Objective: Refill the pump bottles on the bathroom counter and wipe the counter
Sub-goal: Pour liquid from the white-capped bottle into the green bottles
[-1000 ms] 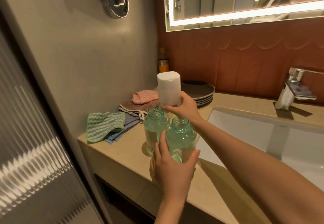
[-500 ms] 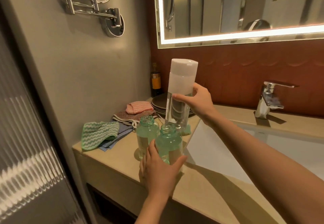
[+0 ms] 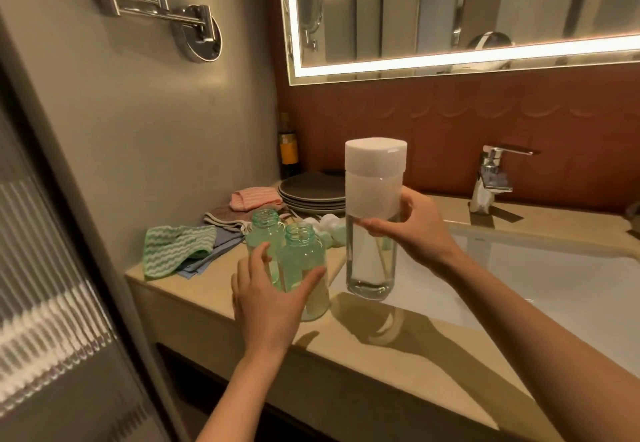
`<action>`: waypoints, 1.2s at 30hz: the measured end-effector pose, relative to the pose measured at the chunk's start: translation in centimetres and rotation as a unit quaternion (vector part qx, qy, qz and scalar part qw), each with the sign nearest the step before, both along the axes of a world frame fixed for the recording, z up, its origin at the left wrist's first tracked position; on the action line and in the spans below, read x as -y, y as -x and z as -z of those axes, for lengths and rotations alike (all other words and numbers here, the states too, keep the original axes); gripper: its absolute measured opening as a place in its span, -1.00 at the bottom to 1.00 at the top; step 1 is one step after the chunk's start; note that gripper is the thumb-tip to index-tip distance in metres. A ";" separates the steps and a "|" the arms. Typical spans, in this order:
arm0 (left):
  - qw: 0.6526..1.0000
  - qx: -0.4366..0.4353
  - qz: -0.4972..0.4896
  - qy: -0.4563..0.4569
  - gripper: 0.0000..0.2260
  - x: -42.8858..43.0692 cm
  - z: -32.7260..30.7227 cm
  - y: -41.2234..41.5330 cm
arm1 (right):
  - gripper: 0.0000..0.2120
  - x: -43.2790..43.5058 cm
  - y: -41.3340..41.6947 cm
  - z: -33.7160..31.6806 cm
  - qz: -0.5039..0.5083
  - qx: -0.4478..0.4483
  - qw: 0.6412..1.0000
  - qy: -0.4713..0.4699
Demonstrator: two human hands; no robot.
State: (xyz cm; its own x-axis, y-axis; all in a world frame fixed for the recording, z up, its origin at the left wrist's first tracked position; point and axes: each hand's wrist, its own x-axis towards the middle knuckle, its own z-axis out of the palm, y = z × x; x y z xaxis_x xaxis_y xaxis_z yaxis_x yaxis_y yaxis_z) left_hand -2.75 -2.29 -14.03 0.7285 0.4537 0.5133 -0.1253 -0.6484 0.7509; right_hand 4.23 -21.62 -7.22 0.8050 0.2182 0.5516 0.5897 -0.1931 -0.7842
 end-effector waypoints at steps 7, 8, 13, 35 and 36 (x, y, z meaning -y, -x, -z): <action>0.976 0.116 0.183 -0.011 -0.49 3.5 -7.4 -0.5 | -0.49 1.4 1.2 1.8 -0.047 -0.031 0.998 0.016; 0.969 0.081 0.235 0.018 -0.44 4.1 -8.6 -0.9 | -0.47 1.5 1.3 2.0 -0.061 -0.036 0.997 0.012; 0.867 -0.106 0.462 0.155 -0.26 4.8 -11.2 -3.5 | -0.45 2.3 1.3 2.8 -0.105 -0.052 0.993 0.009; 0.880 0.001 0.425 0.213 -0.40 6.3 -8.1 -3.3 | -0.30 1.6 0.7 5.6 -0.085 -0.077 0.992 0.046; 0.882 0.009 0.420 0.213 -0.40 6.4 -8.0 -3.3 | -0.31 1.7 0.8 5.5 -0.079 -0.074 0.993 0.051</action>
State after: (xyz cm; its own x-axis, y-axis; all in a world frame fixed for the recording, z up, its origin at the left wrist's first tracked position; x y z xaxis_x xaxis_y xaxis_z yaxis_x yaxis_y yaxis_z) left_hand 0.55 -8.64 -6.06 0.8932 -0.0884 0.4409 -0.4409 0.0200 0.8973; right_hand 3.43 -23.27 -12.76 0.8269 0.3975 0.3978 0.4985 -0.1907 -0.8457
